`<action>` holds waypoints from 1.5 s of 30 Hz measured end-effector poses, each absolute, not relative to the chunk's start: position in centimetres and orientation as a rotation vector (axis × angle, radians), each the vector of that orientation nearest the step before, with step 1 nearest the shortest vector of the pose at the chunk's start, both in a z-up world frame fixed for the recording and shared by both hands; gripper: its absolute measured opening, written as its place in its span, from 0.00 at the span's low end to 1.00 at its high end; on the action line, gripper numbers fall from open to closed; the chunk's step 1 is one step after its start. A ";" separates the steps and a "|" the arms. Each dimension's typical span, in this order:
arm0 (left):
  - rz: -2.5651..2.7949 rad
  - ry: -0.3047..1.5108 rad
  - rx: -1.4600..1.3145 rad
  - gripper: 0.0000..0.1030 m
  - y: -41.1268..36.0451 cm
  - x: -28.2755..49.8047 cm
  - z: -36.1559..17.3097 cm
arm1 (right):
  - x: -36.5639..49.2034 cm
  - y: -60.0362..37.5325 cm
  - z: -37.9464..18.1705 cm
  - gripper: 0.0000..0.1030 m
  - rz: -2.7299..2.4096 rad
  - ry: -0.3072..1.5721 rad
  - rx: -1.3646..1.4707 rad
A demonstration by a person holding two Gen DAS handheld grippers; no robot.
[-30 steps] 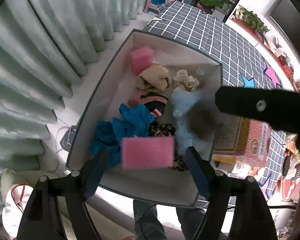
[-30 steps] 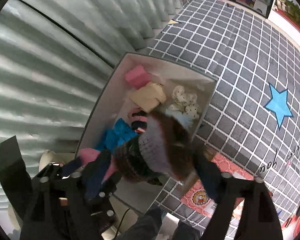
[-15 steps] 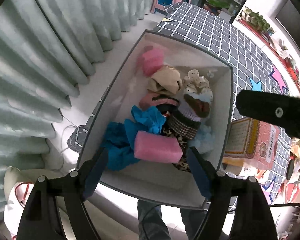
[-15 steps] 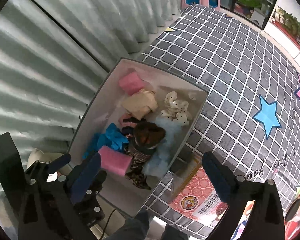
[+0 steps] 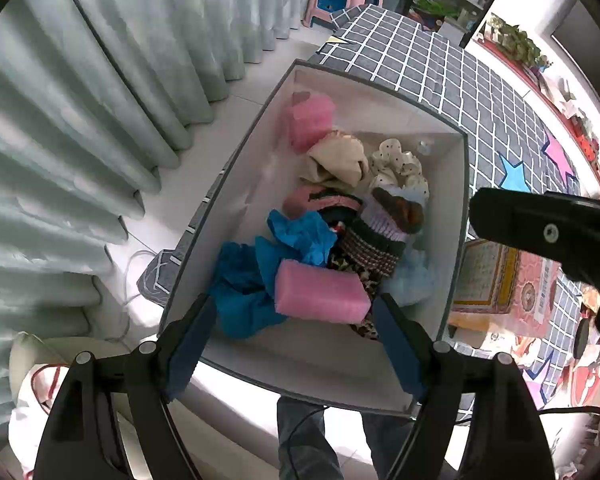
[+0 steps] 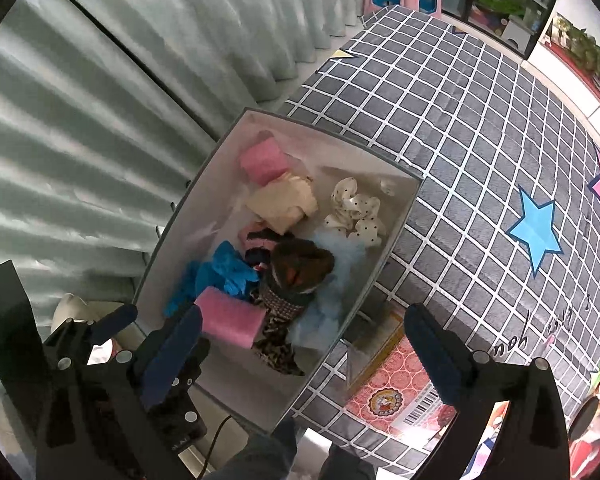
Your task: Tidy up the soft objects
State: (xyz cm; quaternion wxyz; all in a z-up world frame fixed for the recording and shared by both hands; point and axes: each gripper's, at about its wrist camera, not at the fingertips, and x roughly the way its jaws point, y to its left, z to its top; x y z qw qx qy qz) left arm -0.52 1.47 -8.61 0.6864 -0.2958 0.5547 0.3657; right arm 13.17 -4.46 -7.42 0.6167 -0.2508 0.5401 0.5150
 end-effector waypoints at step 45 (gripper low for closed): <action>0.813 1.258 -0.621 0.81 1.8 -2.4 -8.2 | 11.6 -5.0 -6.9 0.99 1.165 1.181 -0.659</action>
